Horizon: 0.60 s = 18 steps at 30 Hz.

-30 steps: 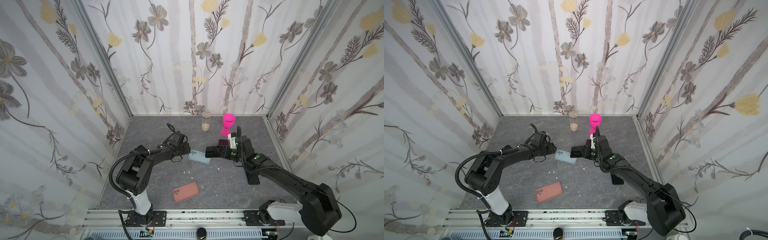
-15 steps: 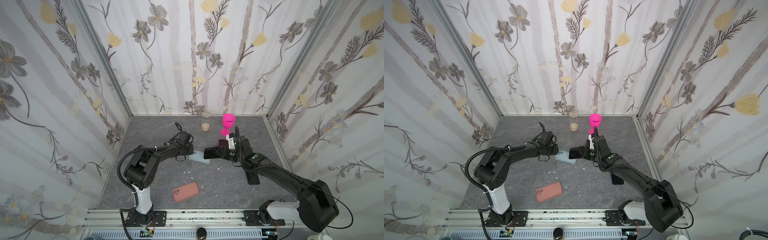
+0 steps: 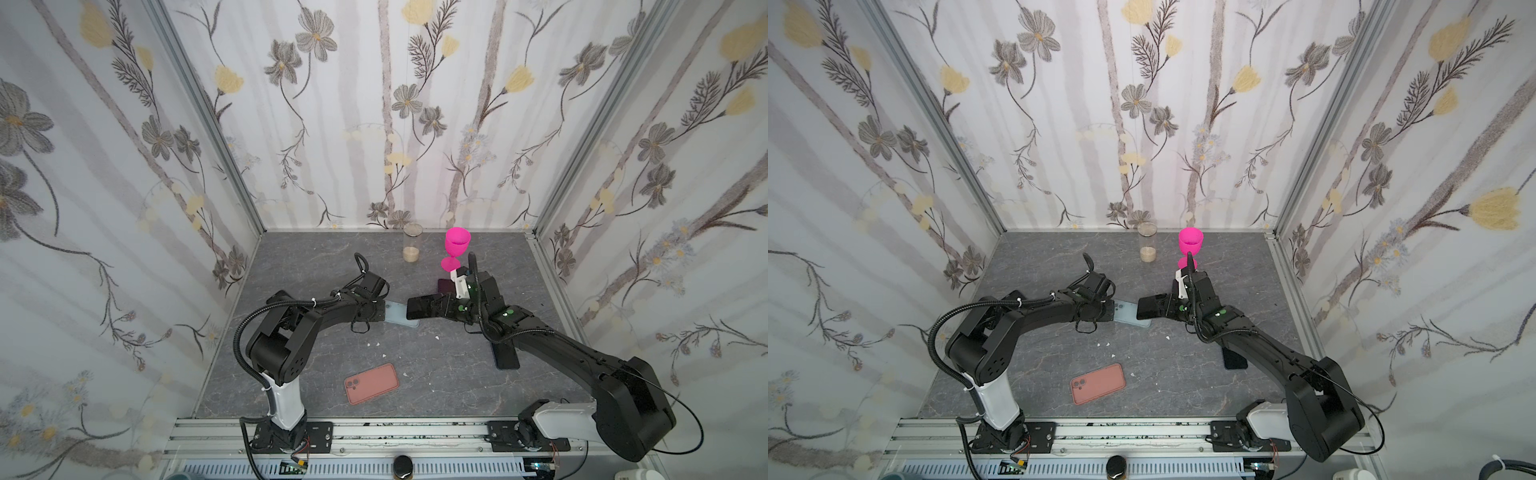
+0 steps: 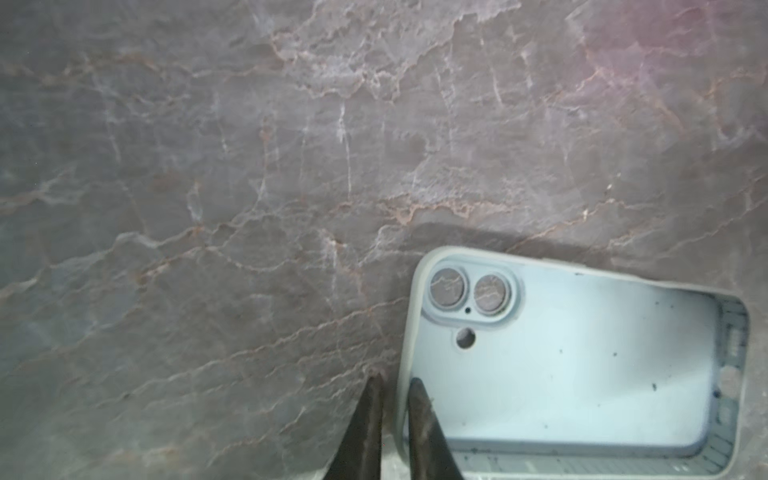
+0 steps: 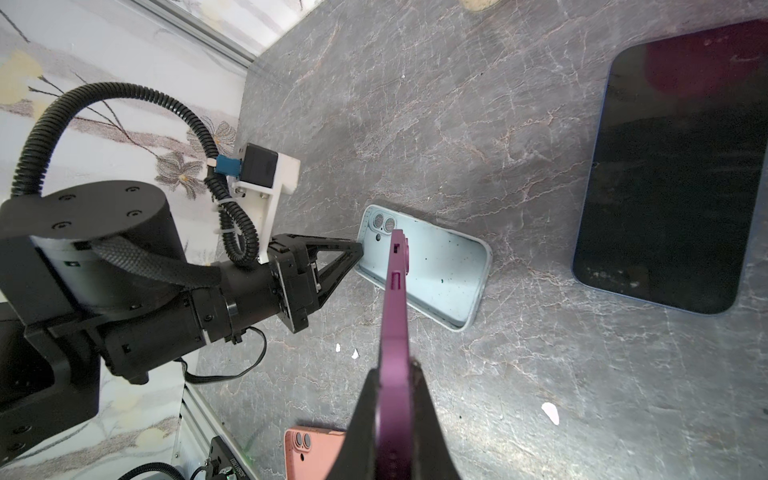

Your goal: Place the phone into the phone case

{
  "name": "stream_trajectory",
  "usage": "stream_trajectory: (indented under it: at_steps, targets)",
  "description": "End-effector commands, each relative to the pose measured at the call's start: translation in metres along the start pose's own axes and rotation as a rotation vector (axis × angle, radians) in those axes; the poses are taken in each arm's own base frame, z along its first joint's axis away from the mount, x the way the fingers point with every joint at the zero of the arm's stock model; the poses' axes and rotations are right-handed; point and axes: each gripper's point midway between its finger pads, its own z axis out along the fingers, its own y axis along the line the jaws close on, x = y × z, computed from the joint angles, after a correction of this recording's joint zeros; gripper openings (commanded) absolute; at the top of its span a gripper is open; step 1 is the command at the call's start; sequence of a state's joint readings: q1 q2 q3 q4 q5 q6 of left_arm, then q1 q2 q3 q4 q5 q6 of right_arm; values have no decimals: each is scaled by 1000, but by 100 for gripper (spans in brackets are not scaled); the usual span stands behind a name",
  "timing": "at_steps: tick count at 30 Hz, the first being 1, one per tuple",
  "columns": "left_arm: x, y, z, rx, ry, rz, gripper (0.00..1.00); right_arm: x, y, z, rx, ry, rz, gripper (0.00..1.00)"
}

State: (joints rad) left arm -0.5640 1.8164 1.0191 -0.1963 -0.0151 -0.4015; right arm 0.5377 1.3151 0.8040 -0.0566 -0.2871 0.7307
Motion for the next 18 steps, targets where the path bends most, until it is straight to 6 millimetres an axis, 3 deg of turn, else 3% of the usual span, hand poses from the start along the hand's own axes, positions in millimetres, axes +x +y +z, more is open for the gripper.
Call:
stream_trajectory:
  at_steps: [1,15,18]
  targets:
    - [8,6,-3,-18,5,-33,13,-11,15,-2,-57,-35,-25,0]
    - [28,-7,-25,83,26,-103,12,-1,21,3,-72,3,-34,0]
    - [21,-11,-37,110,8,-108,24,0,26,4,-86,13,-37,0]
